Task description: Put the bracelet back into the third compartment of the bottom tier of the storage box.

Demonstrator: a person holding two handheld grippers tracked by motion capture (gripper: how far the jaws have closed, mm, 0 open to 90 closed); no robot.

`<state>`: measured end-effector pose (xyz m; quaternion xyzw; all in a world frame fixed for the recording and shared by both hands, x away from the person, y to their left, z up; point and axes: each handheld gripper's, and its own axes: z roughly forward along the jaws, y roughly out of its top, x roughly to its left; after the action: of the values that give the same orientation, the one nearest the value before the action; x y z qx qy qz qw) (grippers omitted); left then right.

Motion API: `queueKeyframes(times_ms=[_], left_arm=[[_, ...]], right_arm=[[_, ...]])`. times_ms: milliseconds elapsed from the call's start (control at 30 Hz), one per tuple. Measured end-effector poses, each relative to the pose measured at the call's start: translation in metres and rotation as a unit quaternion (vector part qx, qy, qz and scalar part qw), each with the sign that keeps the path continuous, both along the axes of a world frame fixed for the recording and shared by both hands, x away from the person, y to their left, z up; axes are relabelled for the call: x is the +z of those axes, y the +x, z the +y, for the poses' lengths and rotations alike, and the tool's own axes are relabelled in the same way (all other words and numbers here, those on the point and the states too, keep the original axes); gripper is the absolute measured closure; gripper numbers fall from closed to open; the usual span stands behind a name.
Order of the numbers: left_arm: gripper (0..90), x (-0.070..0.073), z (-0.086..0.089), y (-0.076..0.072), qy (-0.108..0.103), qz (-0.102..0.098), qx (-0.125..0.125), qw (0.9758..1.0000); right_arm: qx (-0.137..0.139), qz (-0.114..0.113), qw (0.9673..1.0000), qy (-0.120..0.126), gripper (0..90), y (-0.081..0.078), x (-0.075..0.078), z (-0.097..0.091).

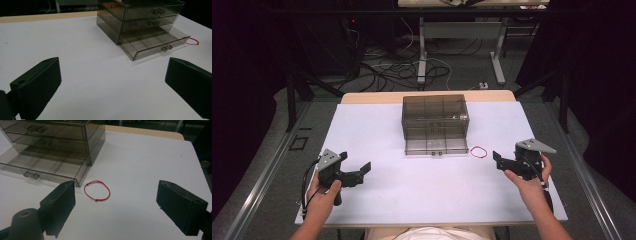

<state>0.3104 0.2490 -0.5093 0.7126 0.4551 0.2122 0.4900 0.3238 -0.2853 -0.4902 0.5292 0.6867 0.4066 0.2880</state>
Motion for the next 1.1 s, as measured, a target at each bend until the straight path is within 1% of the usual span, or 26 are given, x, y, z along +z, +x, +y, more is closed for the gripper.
queueKeyframes(times_ms=[33, 167, 233, 300, 433, 467, 533, 567, 733, 767, 833, 933, 1100], left_arm=[[0.3, 0.000, 0.000, 0.000, 0.001, 0.000, 0.000, 1.0000], [0.4, 0.000, 0.000, 0.000, 0.003, 0.001, 0.000, 1.0000], [0.3, 0.000, 0.000, 0.000, 0.003, 0.001, 0.000, 1.0000], [0.4, -0.001, 0.000, -0.001, 0.003, 0.002, 0.000, 1.0000], [0.3, -0.001, 0.000, -0.001, 0.006, 0.001, -0.001, 1.0000], [0.3, -0.001, 0.000, -0.001, 0.004, 0.001, 0.001, 1.0000], [0.3, -0.001, 0.000, -0.001, 0.005, 0.002, 0.002, 1.0000], [0.4, -0.001, 0.001, -0.001, 0.005, 0.002, 0.002, 1.0000], [0.3, -0.001, 0.001, -0.002, 0.004, 0.002, 0.003, 1.0000], [0.3, -0.001, 0.001, -0.002, 0.005, 0.002, 0.003, 1.0000], [0.3, -0.001, 0.001, -0.002, 0.005, 0.004, 0.002, 1.0000], [0.4, -0.001, 0.001, -0.002, 0.004, 0.003, 0.001, 1.0000], [0.3, -0.002, 0.001, -0.002, 0.003, 0.003, 0.000, 1.0000]], right_arm=[[0.005, -0.003, 1.0000, -0.003, 16.7, 0.001, 0.000, 0.000], [0.022, 0.009, 0.9997, -0.004, 21.4, 0.005, 0.003, 0.003], [0.026, 0.009, 0.9996, -0.006, 22.4, 0.008, 0.005, 0.004], [0.029, 0.013, 0.9995, -0.001, 22.7, 0.010, 0.006, 0.005], [0.035, 0.019, 0.9992, -0.004, 23.4, 0.014, 0.009, 0.007], [0.041, 0.022, 0.9989, -0.010, 25.1, 0.018, 0.011, 0.008], [0.040, 0.028, 0.9988, -0.008, 25.7, 0.021, 0.012, 0.010], [0.044, 0.030, 0.9985, -0.015, 26.2, 0.023, 0.013, 0.010], [0.051, 0.045, 0.9975, -0.020, 28.1, 0.034, 0.019, 0.015], [0.051, 0.046, 0.9974, -0.023, 28.4, 0.035, 0.019, 0.016], [0.050, 0.048, 0.9974, -0.020, 29.2, 0.040, 0.021, 0.018], [0.050, 0.050, 0.9971, -0.029, 29.6, 0.046, 0.023, 0.021], [0.051, 0.060, 0.9964, -0.030, 30.1, 0.057, 0.024, 0.024]])
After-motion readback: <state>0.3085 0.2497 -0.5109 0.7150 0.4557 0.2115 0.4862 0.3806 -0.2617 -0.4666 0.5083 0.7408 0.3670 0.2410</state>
